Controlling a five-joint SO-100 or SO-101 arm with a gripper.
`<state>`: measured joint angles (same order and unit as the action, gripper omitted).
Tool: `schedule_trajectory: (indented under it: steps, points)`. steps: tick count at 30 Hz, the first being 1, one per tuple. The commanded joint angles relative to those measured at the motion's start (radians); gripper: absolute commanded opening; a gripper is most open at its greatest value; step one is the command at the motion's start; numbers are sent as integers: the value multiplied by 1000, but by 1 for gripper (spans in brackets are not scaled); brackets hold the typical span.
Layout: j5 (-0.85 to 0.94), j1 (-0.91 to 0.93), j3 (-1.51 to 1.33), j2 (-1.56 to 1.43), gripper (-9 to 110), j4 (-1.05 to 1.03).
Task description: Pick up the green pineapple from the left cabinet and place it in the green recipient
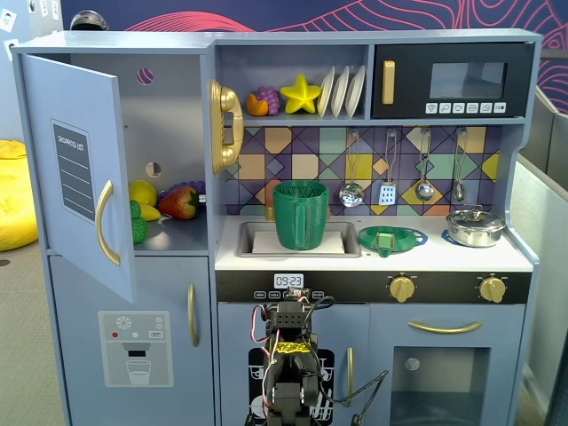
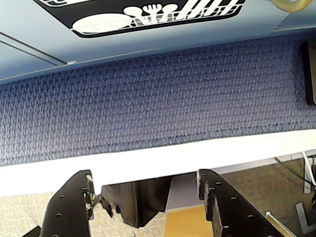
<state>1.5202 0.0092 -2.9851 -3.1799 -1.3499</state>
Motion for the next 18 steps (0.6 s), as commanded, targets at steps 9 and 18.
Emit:
schedule_trajectory:
  steps: [9, 18]
  points:
    - [26, -100, -12, 2, 0, -183]
    - [-58, -229, 35, 9, 0, 12]
